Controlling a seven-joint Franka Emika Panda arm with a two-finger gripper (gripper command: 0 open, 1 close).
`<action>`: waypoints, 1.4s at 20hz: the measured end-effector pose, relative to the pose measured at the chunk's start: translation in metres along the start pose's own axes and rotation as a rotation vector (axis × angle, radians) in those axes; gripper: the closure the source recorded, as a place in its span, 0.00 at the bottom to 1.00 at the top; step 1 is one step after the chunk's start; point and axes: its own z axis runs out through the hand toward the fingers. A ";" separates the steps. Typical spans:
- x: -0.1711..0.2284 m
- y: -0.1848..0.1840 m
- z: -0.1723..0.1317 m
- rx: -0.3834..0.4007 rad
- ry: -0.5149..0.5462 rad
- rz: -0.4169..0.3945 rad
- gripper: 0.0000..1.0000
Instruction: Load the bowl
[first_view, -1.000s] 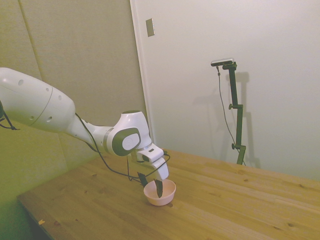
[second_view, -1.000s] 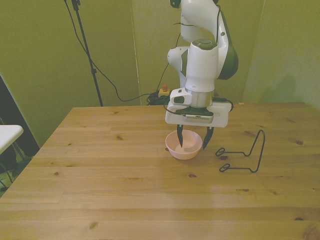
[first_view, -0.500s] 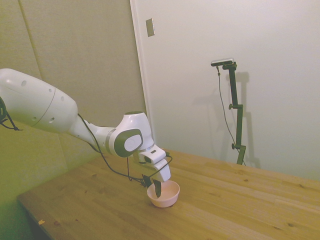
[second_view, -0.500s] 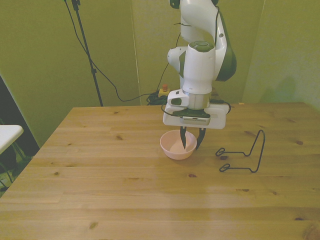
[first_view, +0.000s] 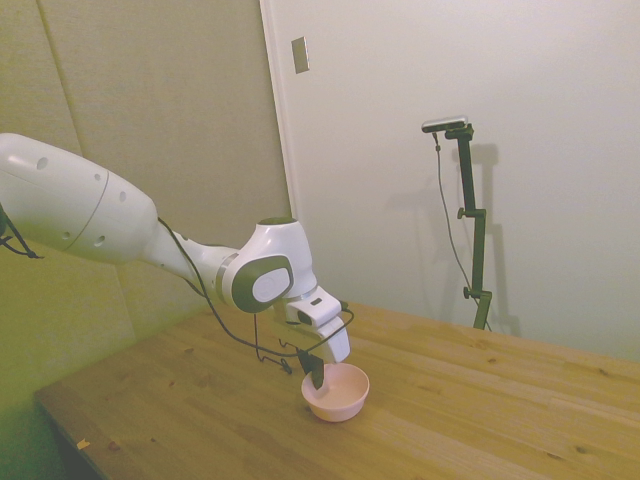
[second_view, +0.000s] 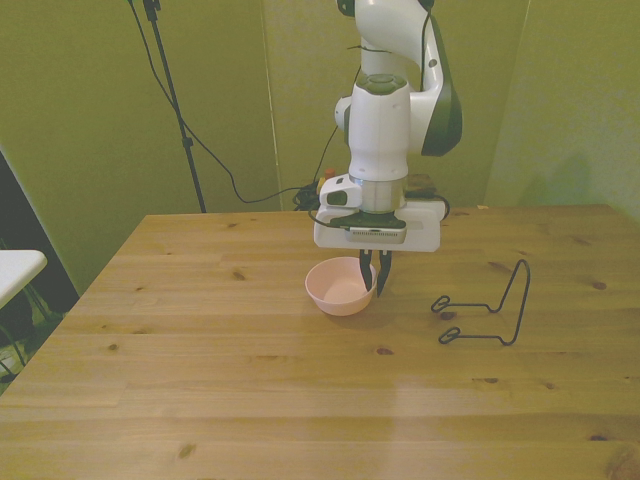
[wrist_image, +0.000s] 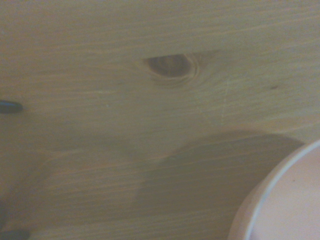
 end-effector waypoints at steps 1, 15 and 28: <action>0.002 0.002 -0.007 0.017 -0.009 -0.002 1.00; -0.008 -0.010 -0.123 0.284 -0.165 -0.043 1.00; -0.026 -0.097 -0.070 0.552 -0.433 -0.029 1.00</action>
